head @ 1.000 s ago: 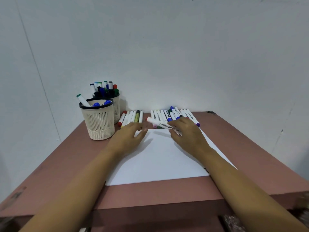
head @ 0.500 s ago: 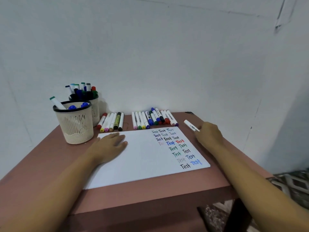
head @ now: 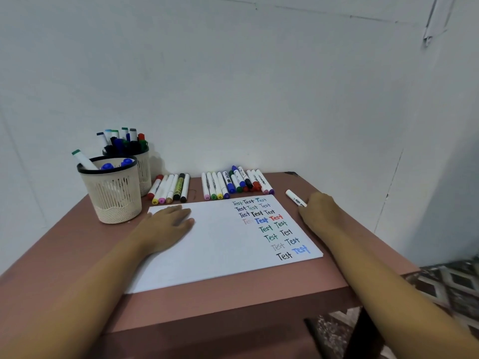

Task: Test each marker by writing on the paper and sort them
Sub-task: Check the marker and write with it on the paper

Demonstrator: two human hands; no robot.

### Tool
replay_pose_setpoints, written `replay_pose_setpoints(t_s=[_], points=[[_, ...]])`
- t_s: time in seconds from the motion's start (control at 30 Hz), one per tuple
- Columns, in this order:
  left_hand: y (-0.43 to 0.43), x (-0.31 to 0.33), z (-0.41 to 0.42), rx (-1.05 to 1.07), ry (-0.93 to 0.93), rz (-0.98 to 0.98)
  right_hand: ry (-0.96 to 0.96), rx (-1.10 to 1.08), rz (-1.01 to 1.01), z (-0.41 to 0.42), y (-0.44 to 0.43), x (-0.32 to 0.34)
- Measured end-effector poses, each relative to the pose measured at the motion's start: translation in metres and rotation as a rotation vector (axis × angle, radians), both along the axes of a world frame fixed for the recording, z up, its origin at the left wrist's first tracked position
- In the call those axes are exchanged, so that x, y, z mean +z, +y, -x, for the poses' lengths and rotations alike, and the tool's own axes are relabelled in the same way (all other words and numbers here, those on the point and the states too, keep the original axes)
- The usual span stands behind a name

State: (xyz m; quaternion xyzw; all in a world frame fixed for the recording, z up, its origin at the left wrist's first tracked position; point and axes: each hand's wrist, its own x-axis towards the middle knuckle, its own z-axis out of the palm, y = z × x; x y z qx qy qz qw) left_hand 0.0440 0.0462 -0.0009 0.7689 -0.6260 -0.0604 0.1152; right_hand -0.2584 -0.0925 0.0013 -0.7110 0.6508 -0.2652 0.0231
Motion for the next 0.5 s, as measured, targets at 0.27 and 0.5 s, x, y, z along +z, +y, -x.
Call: replay_pose_setpoints(t_s=[0.27, 0.5], points=[[-0.0001, 0.0013, 0.0016, 0.0, -0.001, -0.003, 0.012, -0.018, 0.018, -0.0048, 0.0056, 0.0033], [0.0001, 0.0007, 0.001, -0.001, -0.002, -0.006, -0.006, 0.015, 0.019, -0.0031, 0.0051, 0.0049]])
